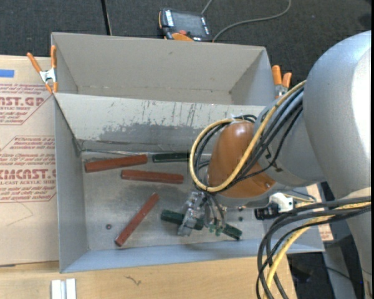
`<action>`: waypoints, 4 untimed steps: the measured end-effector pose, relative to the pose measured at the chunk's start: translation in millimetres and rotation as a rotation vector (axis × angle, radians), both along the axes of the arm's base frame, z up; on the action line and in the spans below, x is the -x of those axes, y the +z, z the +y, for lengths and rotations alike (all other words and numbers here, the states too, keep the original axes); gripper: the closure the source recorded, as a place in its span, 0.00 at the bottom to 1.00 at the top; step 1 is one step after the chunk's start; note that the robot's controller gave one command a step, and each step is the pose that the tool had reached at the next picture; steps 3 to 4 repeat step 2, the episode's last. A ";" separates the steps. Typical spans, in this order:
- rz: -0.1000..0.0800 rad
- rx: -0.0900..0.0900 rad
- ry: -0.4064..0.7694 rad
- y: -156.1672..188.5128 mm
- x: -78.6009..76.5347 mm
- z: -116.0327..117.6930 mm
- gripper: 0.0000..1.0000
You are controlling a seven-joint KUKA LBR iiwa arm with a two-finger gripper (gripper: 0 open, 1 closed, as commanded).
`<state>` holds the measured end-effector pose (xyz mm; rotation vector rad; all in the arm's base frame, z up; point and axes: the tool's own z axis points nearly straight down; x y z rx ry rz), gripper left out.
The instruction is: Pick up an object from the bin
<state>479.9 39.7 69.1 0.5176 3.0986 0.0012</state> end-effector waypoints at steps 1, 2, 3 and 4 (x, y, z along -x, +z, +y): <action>-0.004 0.000 0.001 60.4 -0.9 0.6 1.00; -0.001 0.000 0.002 74.3 -1.1 1.2 1.00; -0.001 0.000 0.002 74.3 -1.1 1.2 1.00; -0.001 0.000 0.002 74.3 -1.1 1.2 1.00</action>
Offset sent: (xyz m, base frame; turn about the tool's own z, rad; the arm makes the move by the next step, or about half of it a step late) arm -0.0001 0.0000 0.0577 0.0000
